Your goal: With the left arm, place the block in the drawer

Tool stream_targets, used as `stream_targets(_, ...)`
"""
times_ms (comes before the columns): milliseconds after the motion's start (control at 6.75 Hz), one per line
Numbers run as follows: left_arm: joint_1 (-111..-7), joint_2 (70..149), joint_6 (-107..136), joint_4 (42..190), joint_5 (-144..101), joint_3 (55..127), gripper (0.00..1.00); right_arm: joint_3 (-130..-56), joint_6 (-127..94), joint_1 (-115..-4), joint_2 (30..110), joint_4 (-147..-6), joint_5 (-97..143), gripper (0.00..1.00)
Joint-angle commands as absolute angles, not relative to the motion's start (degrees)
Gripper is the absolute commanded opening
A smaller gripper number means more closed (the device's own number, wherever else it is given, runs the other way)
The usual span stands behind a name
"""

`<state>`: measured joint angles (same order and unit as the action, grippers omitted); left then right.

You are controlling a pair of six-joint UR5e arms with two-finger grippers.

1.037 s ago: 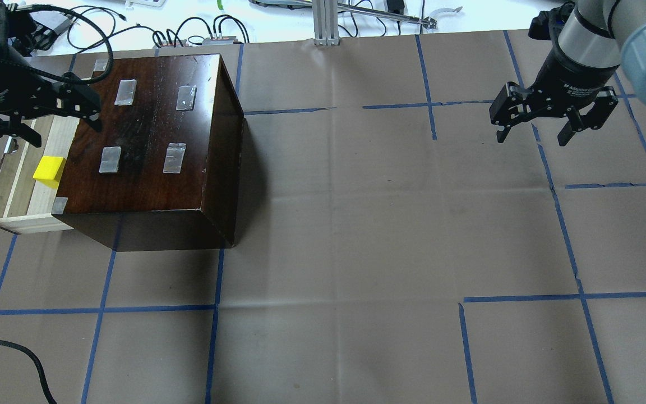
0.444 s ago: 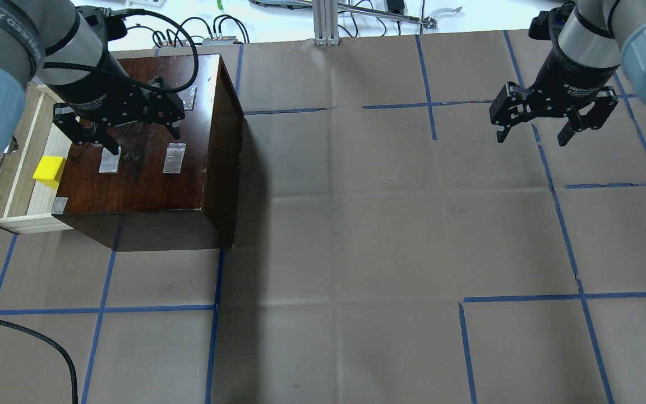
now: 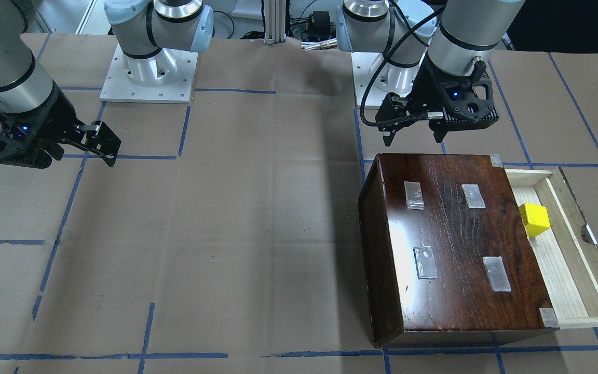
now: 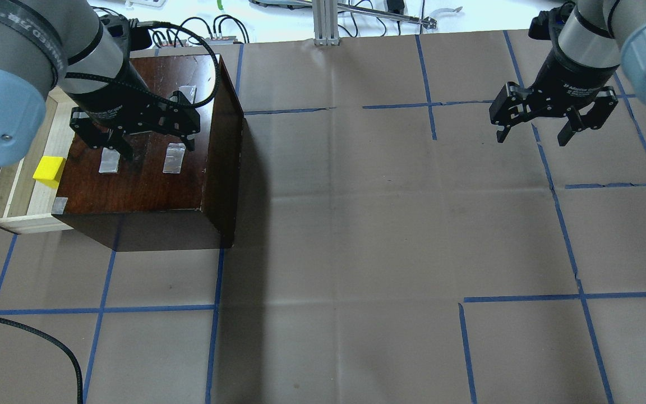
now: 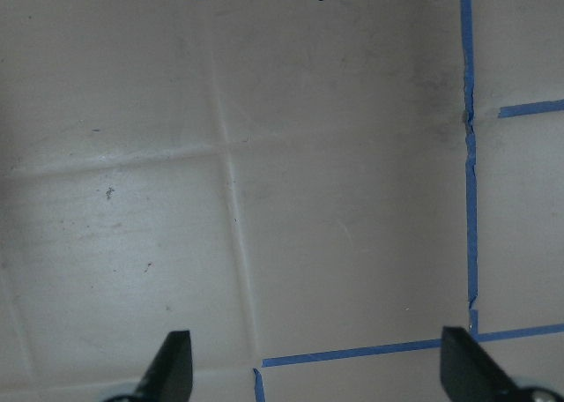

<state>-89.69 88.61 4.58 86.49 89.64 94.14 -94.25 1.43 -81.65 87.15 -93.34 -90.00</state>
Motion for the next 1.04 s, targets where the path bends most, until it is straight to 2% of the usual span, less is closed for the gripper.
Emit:
stream_targets(0,-89.7,89.0,1.4,88.9,89.5,93.4,0.98,-94.2,1.5,-81.7,87.2,-93.3,-90.0,1.0)
stream_targets(889,-89.7,89.0,-0.3,88.9,89.5,93.4,0.98,-94.3,1.5,-81.7,87.1,-93.3,-90.0,1.0)
